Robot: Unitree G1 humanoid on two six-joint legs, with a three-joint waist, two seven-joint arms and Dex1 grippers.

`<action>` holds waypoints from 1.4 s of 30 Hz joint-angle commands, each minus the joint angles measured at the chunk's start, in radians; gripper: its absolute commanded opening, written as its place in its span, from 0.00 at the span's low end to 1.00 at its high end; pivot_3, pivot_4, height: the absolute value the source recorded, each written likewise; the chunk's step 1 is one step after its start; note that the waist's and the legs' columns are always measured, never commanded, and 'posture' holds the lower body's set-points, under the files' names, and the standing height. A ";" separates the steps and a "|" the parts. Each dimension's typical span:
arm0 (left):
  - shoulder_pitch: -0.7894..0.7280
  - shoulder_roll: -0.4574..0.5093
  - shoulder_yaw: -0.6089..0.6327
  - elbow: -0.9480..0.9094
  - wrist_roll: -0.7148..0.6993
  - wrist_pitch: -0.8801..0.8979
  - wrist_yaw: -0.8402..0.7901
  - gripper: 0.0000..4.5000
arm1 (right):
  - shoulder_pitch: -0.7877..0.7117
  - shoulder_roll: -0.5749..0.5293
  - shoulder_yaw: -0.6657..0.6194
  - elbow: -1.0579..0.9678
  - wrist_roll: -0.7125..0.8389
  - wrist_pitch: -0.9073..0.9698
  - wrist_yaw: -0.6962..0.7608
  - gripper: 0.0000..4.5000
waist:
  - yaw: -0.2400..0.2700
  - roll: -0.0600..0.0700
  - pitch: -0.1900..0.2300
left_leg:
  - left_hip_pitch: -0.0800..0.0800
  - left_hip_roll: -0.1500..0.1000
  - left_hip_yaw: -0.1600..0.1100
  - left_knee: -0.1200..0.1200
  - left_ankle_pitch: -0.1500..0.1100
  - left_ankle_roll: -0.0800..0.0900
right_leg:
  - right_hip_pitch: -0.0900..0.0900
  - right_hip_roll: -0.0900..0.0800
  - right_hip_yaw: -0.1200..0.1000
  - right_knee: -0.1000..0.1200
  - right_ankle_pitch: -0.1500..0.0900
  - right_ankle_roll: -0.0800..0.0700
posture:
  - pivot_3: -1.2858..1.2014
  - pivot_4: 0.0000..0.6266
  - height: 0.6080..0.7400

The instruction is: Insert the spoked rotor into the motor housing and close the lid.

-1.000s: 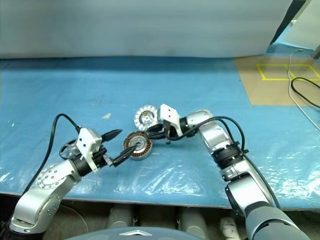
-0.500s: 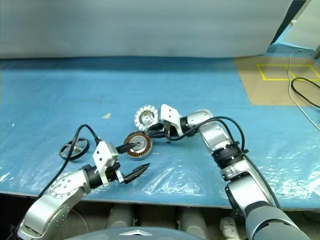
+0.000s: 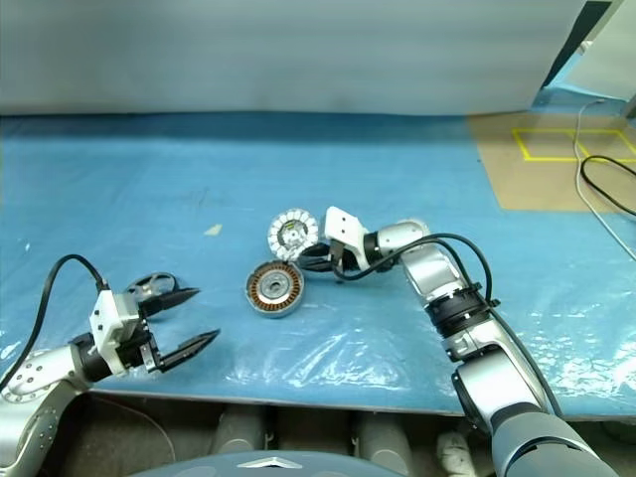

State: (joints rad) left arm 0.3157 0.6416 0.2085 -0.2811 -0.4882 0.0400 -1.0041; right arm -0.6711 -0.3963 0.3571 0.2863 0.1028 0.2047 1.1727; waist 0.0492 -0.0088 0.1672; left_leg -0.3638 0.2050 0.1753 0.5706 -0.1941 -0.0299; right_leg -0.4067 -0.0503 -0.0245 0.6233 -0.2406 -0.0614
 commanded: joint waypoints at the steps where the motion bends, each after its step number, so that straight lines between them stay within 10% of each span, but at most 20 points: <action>1: -0.030 0.007 0.027 0.013 -0.015 -0.031 -0.024 1.00 | -0.008 0.002 -0.020 -0.018 0.004 -0.016 -0.006 0.13 | -0.002 0.000 0.000 | 0.000 0.000 0.000 0.000 0.000 0.000 | 0.000 0.000 0.000 0.000 0.000 0.000 | 0.52 0.24 1.00; 24: -0.046 -0.180 -0.130 0.078 0.113 -0.163 0.061 1.00 | -0.023 0.028 0.005 0.001 -0.005 -0.050 0.023 0.13 | -0.004 0.000 0.000 | 0.000 0.000 0.000 0.000 0.000 0.000 | 0.000 0.000 0.000 0.000 0.000 0.000 | 0.52 0.24 1.00; 42: -0.078 -0.130 -0.083 0.120 0.077 -0.192 0.026 1.00 | -0.065 0.149 0.080 0.070 -0.028 -0.068 0.082 0.13 | -0.003 0.000 0.000 | 0.000 0.000 0.000 0.000 0.000 0.000 | 0.000 0.000 0.000 0.000 0.000 0.000 | 0.52 0.24 1.00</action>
State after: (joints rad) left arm 0.2431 0.5037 0.1129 -0.1394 -0.3935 -0.1360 -0.9727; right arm -0.7180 -0.2509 0.4297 0.3427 0.0805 0.1528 1.2436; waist 0.0465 -0.0089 0.1672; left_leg -0.3637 0.2052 0.1753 0.5711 -0.1941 -0.0298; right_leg -0.4063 -0.0504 -0.0245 0.6235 -0.2405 -0.0615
